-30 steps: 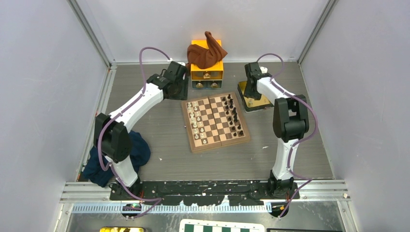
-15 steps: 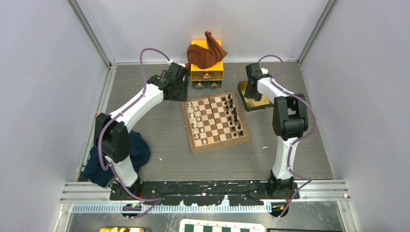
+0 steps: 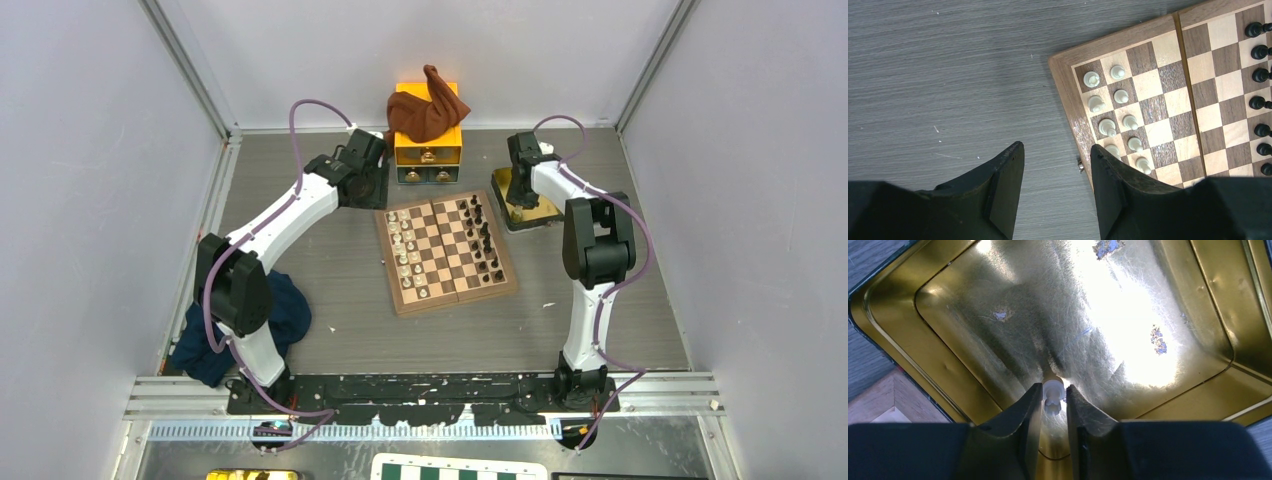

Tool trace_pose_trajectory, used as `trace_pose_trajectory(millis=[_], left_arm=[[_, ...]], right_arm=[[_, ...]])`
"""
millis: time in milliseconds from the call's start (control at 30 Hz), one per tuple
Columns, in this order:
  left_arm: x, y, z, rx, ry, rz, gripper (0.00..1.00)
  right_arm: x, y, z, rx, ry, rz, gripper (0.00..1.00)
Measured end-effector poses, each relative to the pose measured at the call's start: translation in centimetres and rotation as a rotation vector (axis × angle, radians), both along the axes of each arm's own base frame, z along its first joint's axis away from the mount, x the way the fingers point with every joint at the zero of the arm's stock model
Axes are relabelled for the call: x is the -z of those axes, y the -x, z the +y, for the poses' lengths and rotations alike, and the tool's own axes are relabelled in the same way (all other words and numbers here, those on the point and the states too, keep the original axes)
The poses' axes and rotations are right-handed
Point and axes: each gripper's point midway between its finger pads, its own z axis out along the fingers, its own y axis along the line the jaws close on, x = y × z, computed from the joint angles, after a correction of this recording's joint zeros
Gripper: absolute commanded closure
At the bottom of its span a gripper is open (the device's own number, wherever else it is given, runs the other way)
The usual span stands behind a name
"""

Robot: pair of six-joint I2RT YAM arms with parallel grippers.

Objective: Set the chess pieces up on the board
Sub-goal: Pick up the chess piece from the storage box.

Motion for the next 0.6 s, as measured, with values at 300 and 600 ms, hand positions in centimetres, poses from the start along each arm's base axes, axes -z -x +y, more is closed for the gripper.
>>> trace_pose_trajectory(millis=[300, 600], left_arm=[[0.00, 0.00, 0.00, 0.000, 0.000, 0.000, 0.47], [0.10, 0.30, 0.28, -0.003, -0.006, 0.002, 0.47]], right_arm=[[-0.01, -0.02, -0.15, 0.004, 0.003, -0.001, 0.92], [-0.15, -0.02, -0.46, 0.012, 0.018, -0.004, 0.99]])
